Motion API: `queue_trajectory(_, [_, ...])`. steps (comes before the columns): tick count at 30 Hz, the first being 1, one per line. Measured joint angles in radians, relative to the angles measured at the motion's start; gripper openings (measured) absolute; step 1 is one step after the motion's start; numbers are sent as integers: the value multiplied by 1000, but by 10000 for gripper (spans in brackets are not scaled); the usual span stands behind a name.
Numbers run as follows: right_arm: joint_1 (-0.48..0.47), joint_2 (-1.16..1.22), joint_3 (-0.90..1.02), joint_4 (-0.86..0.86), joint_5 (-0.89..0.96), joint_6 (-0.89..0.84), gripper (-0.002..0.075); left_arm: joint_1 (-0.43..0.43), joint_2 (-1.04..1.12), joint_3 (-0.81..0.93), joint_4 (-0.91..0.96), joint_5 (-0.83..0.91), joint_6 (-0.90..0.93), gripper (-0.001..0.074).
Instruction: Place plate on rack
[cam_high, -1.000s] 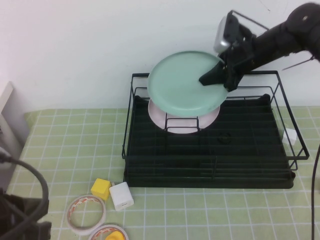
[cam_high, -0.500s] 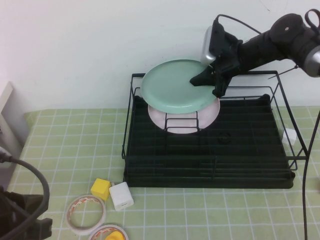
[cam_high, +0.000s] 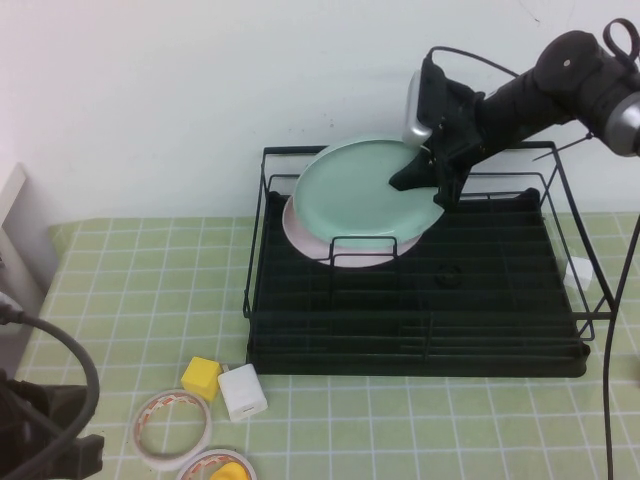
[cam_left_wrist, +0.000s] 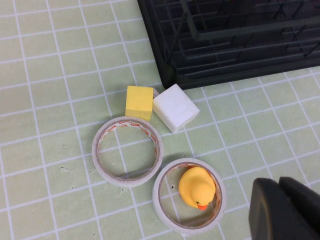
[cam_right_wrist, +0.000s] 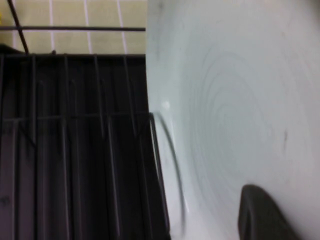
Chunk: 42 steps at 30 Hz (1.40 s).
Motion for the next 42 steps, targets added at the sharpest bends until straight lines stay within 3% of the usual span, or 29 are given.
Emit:
queue_trajectory(9, [-5, 19, -2, 17, -13, 53, 146, 0, 0, 0, 0, 1, 4, 0])
queue_trajectory(11, [-5, 21, -2, 19, -18, 53, 185, 0, 0, 0, 0, 6, 4, 0])
queue_trajectory(15, [-2, 34, -2, 26, -22, 81, 393, 0, 0, 0, 0, 8, 4, 0])
queue_trajectory(17, [-2, 35, -4, 26, -22, 102, 462, 0, 0, 0, 0, 8, 4, 0])
queue_trajectory(24, [-2, 12, -92, -20, 60, 230, 509, 0, 0, 0, 0, 12, 4, 0])
queue_trajectory(29, [-2, -66, -184, -137, 155, 398, 421, 0, -38, 0, 0, 34, 4, -1])
queue_trajectory(36, [-14, -224, -220, -230, 227, 640, 75, 0, -266, 34, 112, 68, -101, -1])
queue_trajectory(42, [-30, -356, -220, -231, 227, 778, 8, 0, -487, 126, 152, 74, -210, -1])
